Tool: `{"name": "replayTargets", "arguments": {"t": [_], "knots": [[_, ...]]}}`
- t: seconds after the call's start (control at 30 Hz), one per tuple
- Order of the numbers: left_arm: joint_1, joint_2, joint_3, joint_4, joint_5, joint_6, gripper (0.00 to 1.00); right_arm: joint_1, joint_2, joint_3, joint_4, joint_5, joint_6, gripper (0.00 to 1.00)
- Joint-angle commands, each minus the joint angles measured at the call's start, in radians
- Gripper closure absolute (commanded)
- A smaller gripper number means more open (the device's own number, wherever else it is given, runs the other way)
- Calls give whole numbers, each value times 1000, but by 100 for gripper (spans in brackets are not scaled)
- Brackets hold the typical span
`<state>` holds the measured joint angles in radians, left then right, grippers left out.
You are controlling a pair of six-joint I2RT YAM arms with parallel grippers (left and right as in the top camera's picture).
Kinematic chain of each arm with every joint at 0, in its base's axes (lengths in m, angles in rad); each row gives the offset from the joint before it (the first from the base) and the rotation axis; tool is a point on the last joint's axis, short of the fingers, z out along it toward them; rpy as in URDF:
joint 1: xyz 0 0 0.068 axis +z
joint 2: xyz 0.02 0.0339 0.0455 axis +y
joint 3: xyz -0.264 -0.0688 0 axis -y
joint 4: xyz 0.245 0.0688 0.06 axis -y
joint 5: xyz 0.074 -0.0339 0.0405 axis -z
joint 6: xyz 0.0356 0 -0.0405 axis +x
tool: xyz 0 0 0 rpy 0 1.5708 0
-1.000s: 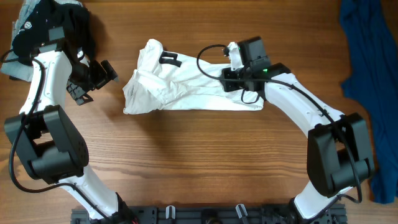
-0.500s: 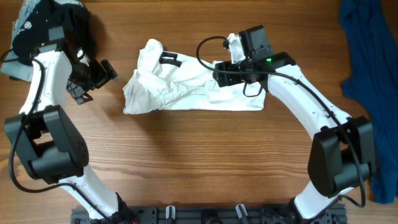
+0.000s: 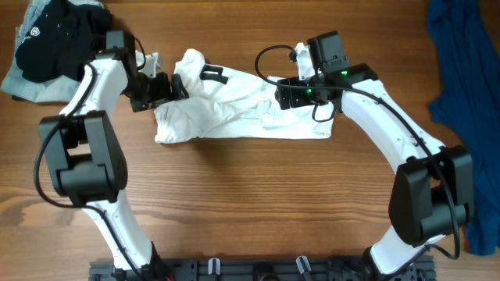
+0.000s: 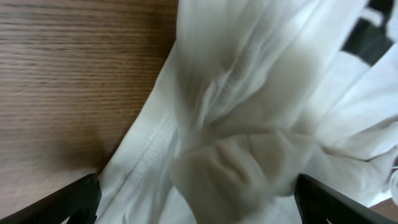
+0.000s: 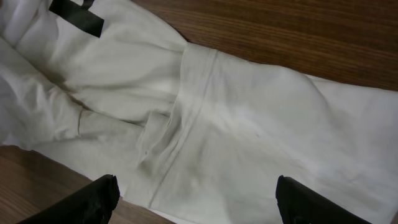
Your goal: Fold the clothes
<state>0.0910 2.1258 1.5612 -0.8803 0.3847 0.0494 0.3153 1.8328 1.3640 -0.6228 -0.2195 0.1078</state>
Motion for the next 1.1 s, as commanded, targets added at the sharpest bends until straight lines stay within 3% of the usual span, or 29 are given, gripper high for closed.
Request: {"name": "replayTargets", "arguments": {"t": [0.0,0.13,0.3,0.4,0.47,0.5,0.6,0.8,1.07], "knots": [[-2,63,15,6,38,79,0,-2,18,-2,0,19,0,14],[-17,84,13,29,45,79,1,-2,18,-2,1,19,0,14],[-85,129,13,63,37,78,15,-2,18,-2,0,42,0,16],[-120,164,11,45,-53,73,55,-2,18,-2,-12,80,18,23],[-122,168,11,26,-106,59,84,-2,18,-2,-19,106,30,32],[-119,167,11,20,-130,36,96,-2,18,-4,-20,109,30,41],[-92,141,12,-27,-163,0,96,-2,21,-25,2,109,45,94],[-36,-50,16,-167,-163,-12,96,-3,117,-45,41,86,79,96],[-67,-239,16,-251,-161,-9,96,-3,289,-45,112,2,104,96]]}}
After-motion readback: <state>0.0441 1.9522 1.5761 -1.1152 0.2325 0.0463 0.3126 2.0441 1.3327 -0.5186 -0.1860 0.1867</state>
